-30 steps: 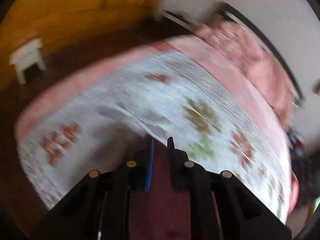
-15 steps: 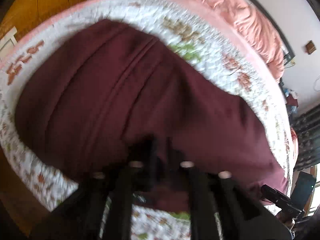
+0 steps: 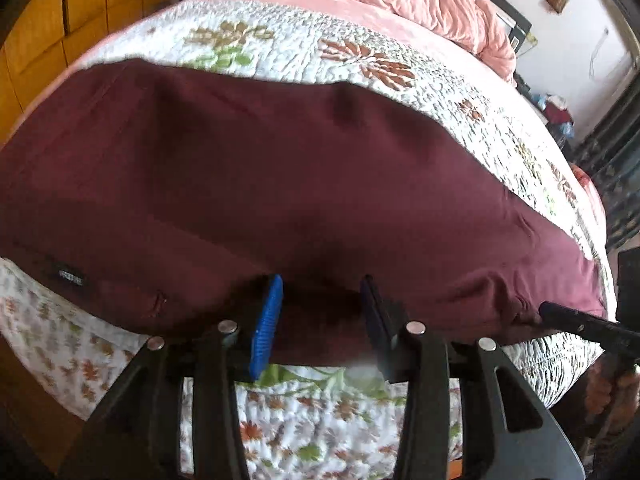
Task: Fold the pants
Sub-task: 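Grasp the folded pants end with the right tool and lift it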
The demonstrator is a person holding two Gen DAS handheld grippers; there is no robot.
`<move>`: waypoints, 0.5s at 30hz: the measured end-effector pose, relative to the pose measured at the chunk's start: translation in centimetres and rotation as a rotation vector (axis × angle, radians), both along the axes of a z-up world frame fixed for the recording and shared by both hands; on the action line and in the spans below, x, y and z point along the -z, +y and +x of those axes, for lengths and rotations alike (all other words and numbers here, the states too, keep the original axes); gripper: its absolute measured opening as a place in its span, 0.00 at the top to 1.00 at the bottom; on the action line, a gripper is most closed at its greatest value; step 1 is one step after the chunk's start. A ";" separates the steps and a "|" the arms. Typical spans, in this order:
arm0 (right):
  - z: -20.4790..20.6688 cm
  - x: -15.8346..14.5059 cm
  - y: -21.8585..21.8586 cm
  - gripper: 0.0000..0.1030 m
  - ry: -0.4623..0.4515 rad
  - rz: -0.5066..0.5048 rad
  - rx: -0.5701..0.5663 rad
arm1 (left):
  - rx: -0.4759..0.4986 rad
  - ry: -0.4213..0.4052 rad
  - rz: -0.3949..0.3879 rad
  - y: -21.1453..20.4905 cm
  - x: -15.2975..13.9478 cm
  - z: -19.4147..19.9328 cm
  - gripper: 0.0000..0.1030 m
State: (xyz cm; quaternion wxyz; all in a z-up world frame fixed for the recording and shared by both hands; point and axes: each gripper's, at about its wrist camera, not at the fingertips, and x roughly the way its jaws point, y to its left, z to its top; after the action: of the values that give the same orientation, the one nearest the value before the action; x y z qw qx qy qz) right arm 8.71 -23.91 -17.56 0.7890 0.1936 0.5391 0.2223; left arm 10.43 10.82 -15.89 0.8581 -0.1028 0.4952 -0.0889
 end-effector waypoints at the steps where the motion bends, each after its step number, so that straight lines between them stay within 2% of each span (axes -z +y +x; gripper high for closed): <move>1: -0.2 -0.6 -0.5 0.52 -0.011 0.009 0.010 | 0.006 -0.015 -0.034 -0.4 -0.9 -0.3 0.60; 2: -0.5 -1.3 -1.2 0.51 -0.029 0.006 0.023 | 0.018 -0.027 -0.072 -1.2 -1.7 -0.4 0.56; 6: -2.7 -3.1 -5.8 0.48 -0.066 0.030 0.131 | 0.113 -0.044 -0.086 -6.3 -2.8 -0.2 0.52; 9: -4.7 -3.6 -11.6 0.48 -0.051 0.048 0.278 | 0.187 -0.031 -0.103 -11.2 -2.3 0.6 0.52; 12: -7.4 -3.6 -17.3 0.45 -0.025 0.013 0.416 | 0.230 -0.018 -0.126 -14.9 -1.7 0.9 0.52; 13: -8.4 -3.3 -19.4 0.41 -0.011 0.010 0.470 | 0.242 -0.011 -0.136 -15.9 -1.5 1.4 0.50; 15: -9.8 -2.6 -22.3 0.40 0.019 0.023 0.541 | 0.260 -0.013 -0.137 -18.5 -1.4 0.8 0.42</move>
State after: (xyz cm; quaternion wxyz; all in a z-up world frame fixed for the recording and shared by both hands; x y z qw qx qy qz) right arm -1.04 -46.21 -14.92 0.8124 0.3415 0.4725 0.0077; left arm 11.20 -7.67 -14.45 0.8336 -0.0953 0.4914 -0.2335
